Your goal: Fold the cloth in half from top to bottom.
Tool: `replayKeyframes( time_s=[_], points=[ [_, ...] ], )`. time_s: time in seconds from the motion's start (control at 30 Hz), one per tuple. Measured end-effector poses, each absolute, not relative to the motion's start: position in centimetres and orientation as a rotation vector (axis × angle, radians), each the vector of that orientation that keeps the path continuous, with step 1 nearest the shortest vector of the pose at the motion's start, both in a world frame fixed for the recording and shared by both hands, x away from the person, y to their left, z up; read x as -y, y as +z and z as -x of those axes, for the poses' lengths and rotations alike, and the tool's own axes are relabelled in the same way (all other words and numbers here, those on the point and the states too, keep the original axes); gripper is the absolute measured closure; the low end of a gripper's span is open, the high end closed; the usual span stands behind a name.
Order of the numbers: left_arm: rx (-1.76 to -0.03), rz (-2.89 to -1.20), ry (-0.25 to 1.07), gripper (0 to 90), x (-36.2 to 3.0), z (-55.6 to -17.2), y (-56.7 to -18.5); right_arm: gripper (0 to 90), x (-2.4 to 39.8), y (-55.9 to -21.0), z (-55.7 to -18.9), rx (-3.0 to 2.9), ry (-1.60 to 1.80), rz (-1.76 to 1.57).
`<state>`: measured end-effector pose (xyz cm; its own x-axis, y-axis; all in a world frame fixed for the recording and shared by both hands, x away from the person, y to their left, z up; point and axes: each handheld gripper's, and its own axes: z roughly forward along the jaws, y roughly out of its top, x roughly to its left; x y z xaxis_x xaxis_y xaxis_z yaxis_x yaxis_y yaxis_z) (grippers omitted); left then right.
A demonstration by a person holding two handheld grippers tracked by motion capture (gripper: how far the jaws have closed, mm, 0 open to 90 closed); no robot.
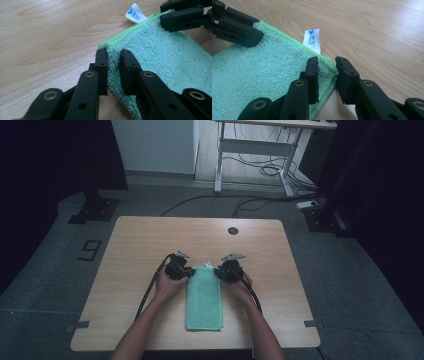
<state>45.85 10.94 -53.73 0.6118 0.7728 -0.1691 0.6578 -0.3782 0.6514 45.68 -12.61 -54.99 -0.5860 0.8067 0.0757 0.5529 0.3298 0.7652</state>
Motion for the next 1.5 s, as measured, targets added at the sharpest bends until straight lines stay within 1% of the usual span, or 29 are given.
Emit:
replayKeyframes(
  time_s=[0.27,0.47,1.13,1.5],
  points=[
    [-1.100,-2.144,0.209,84.6,-10.9,-45.7,-53.7,80.7,13.0,-55.0,-45.8,-2.317,1.158,-1.228],
    [-1.086,-2.135,0.204,85.8,-11.0,-45.6,-53.4,83.5,13.0,-54.7,-45.6,-2.334,1.148,-1.218],
    [-1.056,-2.113,0.241,86.2,-10.9,-45.2,-52.0,84.2,13.7,-53.6,-45.1,-2.301,1.213,-1.184],
    [-1.033,-2.099,0.273,86.3,-10.8,-45.1,-50.7,84.3,14.1,-52.2,-44.9,-2.265,1.248,-1.172]
  ],
)
